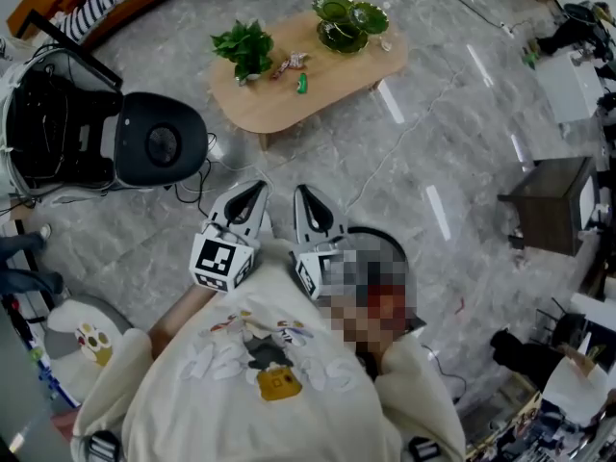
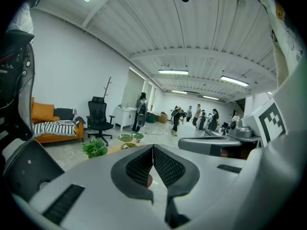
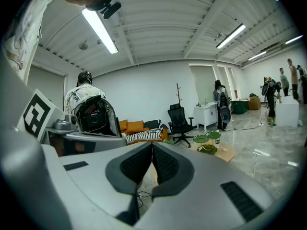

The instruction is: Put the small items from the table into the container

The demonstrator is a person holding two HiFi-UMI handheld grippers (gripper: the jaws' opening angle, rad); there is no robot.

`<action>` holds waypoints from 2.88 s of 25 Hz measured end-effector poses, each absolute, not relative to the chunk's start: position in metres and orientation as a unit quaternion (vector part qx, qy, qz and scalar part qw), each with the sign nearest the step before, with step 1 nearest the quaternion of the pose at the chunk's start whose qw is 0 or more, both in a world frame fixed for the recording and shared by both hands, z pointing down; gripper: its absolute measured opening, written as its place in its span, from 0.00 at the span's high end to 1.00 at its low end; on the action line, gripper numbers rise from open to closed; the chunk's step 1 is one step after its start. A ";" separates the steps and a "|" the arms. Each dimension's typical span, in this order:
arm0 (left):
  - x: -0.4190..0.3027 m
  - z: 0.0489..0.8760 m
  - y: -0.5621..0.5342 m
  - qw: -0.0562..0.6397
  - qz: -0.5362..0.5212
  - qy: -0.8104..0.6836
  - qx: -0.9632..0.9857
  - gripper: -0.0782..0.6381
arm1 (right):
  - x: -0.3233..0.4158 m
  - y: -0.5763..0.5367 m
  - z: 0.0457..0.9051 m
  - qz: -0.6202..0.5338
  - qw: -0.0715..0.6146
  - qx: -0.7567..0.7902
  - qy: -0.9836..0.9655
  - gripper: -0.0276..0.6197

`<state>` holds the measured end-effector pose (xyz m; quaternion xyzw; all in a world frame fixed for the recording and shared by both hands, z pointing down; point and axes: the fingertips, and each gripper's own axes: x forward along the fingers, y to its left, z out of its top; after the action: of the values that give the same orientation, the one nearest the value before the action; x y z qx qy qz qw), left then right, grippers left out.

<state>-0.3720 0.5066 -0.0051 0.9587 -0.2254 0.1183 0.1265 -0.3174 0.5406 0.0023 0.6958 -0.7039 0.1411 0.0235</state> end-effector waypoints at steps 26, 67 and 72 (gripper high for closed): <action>-0.250 0.019 0.368 0.151 0.143 -0.245 0.947 0.88 | -0.184 0.399 0.024 0.176 0.015 0.679 -0.713 0.95; -0.103 0.058 0.268 0.200 0.189 -0.319 0.907 0.88 | -0.056 0.293 0.077 0.254 0.049 0.597 -0.759 0.95; -0.111 0.081 0.247 0.210 0.194 -0.326 0.901 0.88 | -0.065 0.280 0.099 0.264 0.063 0.594 -0.757 0.95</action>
<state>-0.1111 0.2470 0.0807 0.9013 -0.3257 0.1937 0.2100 -0.0646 0.2802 0.0994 0.5942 -0.7571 0.2641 0.0627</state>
